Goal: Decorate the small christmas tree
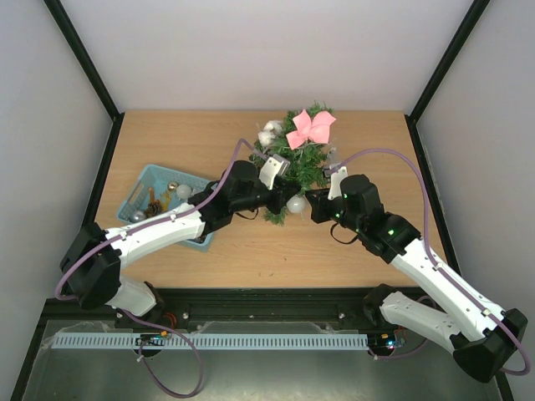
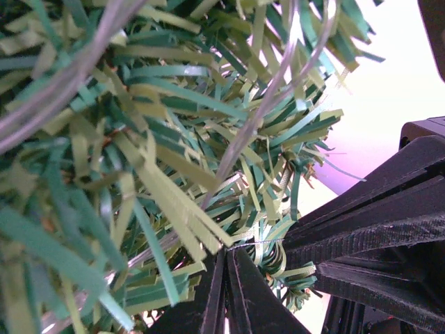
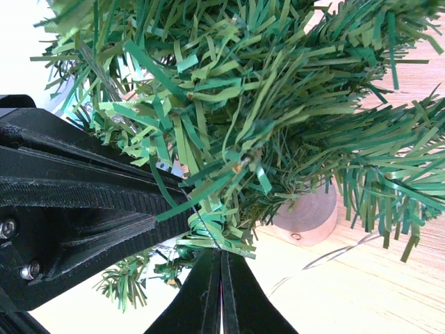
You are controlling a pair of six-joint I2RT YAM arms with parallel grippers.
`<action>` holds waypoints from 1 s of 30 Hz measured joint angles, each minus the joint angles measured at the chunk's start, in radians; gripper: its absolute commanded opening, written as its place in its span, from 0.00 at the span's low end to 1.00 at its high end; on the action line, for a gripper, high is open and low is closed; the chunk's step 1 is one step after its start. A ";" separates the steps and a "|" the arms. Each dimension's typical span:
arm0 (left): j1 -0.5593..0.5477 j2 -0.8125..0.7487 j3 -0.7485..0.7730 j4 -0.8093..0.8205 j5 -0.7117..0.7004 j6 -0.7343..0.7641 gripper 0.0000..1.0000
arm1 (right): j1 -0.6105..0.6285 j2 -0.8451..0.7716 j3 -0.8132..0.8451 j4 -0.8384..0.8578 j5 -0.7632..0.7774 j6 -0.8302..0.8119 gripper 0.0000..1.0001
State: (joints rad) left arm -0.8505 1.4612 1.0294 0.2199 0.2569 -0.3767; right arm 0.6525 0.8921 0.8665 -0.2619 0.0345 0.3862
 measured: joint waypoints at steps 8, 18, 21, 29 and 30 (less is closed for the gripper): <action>-0.002 -0.002 0.000 -0.002 -0.019 -0.016 0.07 | -0.002 0.000 0.000 -0.001 0.000 -0.001 0.01; -0.013 -0.021 -0.011 -0.010 -0.035 -0.036 0.16 | -0.003 -0.019 0.000 -0.003 -0.008 0.003 0.04; -0.020 -0.028 -0.012 -0.016 -0.043 -0.040 0.20 | -0.003 -0.027 -0.003 -0.004 -0.010 0.006 0.08; -0.031 -0.039 -0.016 -0.029 -0.060 -0.054 0.31 | -0.005 -0.040 -0.018 -0.009 -0.023 0.018 0.13; -0.032 -0.040 -0.016 -0.032 -0.063 -0.054 0.33 | -0.005 -0.042 -0.021 -0.009 -0.025 0.020 0.14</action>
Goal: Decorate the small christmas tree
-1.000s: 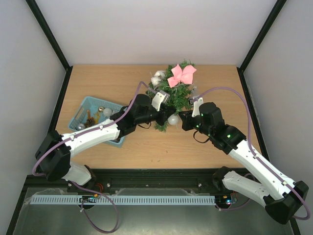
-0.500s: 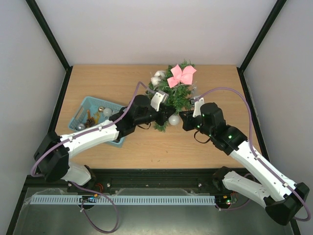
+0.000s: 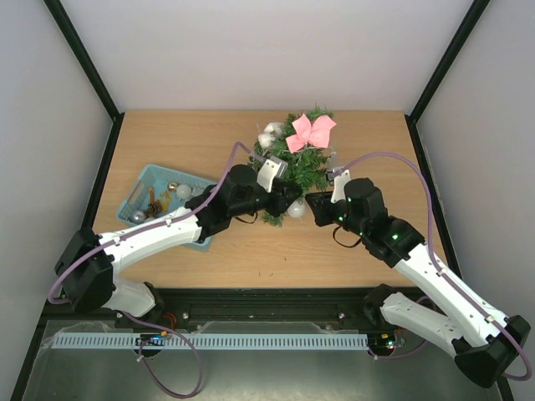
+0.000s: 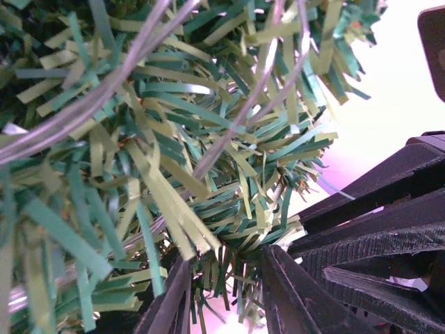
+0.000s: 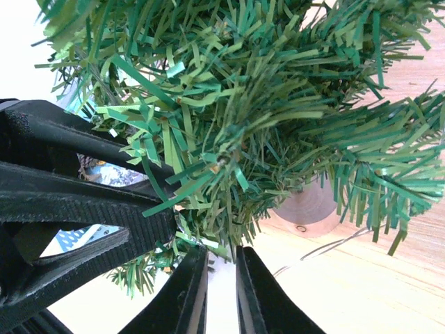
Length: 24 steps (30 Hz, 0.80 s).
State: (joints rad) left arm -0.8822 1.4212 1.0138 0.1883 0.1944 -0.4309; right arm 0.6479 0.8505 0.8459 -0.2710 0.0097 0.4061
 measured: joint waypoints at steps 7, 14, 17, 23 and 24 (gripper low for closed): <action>-0.010 -0.018 0.000 -0.023 -0.019 -0.012 0.39 | 0.000 -0.016 -0.004 -0.005 -0.006 0.006 0.23; -0.012 -0.034 0.000 -0.047 -0.037 -0.022 0.43 | 0.000 -0.033 -0.004 -0.015 -0.007 0.013 0.28; -0.013 -0.036 -0.001 -0.048 -0.042 -0.025 0.45 | 0.000 -0.035 -0.004 -0.019 -0.007 0.015 0.30; -0.018 -0.063 -0.003 -0.054 -0.047 -0.026 0.49 | 0.000 -0.043 -0.004 -0.027 -0.007 0.018 0.34; -0.018 -0.068 -0.003 -0.053 -0.047 -0.026 0.50 | 0.000 -0.044 -0.004 -0.031 -0.007 0.020 0.34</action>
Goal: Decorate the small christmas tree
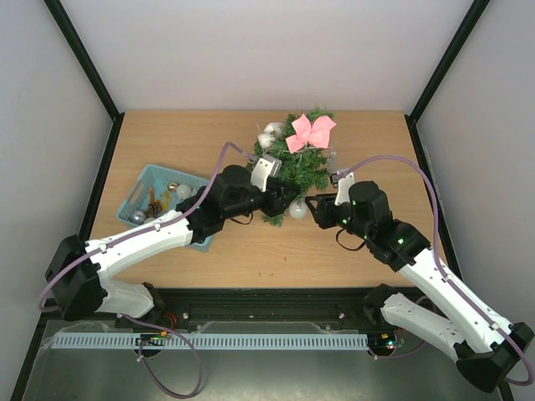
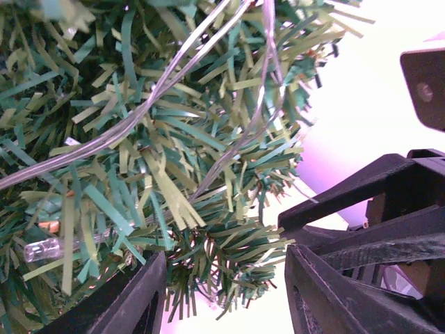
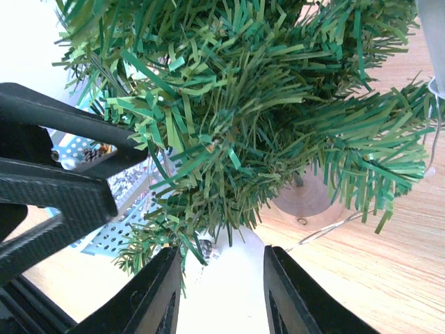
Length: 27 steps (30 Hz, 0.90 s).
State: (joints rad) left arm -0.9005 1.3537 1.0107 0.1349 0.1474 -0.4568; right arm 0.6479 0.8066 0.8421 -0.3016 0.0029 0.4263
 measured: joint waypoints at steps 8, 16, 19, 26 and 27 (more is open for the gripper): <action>-0.016 -0.041 0.000 -0.019 0.000 0.000 0.54 | 0.000 -0.012 0.008 -0.038 -0.001 0.008 0.44; -0.029 -0.140 0.000 -0.084 -0.006 0.000 0.57 | 0.000 -0.035 0.083 -0.103 -0.014 0.021 0.70; -0.031 -0.189 0.000 -0.115 -0.019 0.000 0.60 | 0.000 -0.048 0.103 -0.129 -0.022 0.030 0.91; -0.031 -0.300 -0.035 -0.201 -0.070 -0.002 0.75 | 0.000 -0.087 0.107 -0.192 -0.032 0.030 0.99; -0.031 -0.318 -0.044 -0.217 -0.079 -0.002 0.87 | 0.000 -0.090 0.107 -0.202 -0.032 0.030 0.99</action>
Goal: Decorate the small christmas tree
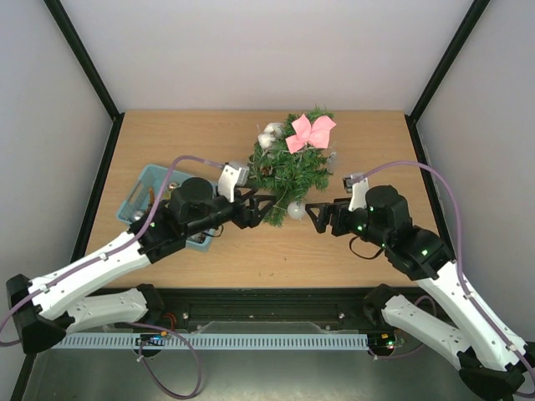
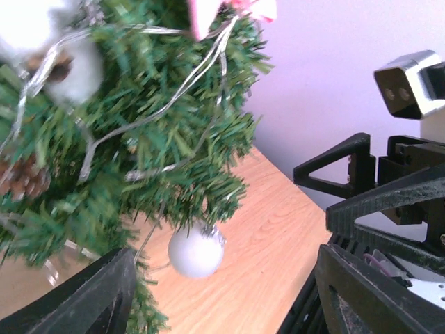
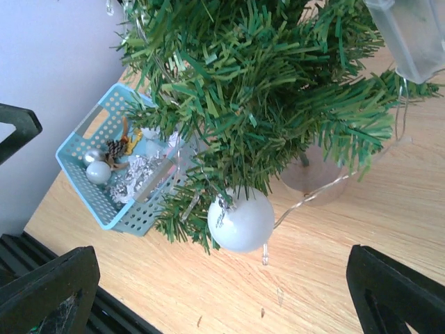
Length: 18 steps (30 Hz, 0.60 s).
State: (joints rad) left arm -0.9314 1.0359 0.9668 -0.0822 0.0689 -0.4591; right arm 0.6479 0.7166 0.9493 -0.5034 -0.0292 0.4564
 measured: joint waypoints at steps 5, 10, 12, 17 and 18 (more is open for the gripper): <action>0.000 -0.085 -0.049 -0.085 -0.061 -0.036 0.99 | 0.000 -0.031 0.002 -0.047 0.000 0.004 0.99; 0.000 -0.178 -0.103 -0.182 -0.136 -0.117 1.00 | 0.000 -0.068 0.002 -0.077 -0.008 0.020 0.99; 0.000 -0.216 -0.122 -0.223 -0.168 -0.159 1.00 | 0.000 -0.084 0.002 -0.087 -0.013 0.027 0.99; 0.000 -0.282 -0.153 -0.344 -0.240 -0.283 0.99 | 0.000 -0.108 0.002 -0.109 -0.030 0.051 0.99; 0.000 -0.292 -0.163 -0.365 -0.251 -0.310 1.00 | 0.000 -0.109 0.002 -0.113 -0.034 0.056 0.99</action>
State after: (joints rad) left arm -0.9310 0.7437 0.8040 -0.4469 -0.1825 -0.7692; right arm 0.6479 0.6075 0.9508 -0.6163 -0.0635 0.5129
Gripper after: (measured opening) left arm 0.994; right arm 0.986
